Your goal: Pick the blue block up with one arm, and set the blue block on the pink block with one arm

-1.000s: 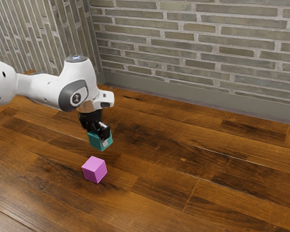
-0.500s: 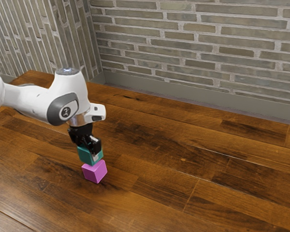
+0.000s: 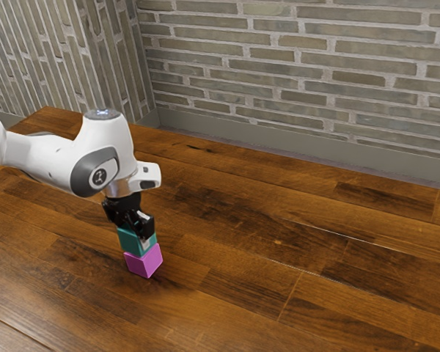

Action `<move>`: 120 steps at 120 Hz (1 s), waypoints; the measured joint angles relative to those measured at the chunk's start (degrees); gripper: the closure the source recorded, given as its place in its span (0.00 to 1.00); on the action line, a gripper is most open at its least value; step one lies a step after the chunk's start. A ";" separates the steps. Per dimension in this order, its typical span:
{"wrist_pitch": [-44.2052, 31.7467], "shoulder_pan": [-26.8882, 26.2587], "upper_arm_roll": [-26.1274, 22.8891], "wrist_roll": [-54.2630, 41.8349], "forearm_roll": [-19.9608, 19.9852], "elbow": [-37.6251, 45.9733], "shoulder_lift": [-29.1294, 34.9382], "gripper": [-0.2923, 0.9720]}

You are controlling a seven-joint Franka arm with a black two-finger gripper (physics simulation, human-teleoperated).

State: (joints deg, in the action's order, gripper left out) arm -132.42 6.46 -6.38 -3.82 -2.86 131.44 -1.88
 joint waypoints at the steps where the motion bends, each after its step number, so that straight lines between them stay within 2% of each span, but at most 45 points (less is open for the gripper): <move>1: -0.02 -0.01 -0.01 0.04 0.00 0.01 0.00 0.48; 25: -0.49 0.07 -0.04 0.77 -0.02 0.39 -0.37 0.48; 47: -0.68 0.41 -0.04 0.81 0.40 0.37 -0.50 0.35; 64: -0.14 0.42 -0.10 0.73 0.19 -1.72 -0.26 0.29; 90: 7.50 0.25 -0.17 0.61 -1.28 -14.94 -0.81 0.25; 120: 13.67 0.87 -0.15 0.36 -1.57 -16.70 -1.48 0.24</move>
State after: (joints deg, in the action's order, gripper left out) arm -118.75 7.34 -6.53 -3.46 -4.42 114.74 -3.36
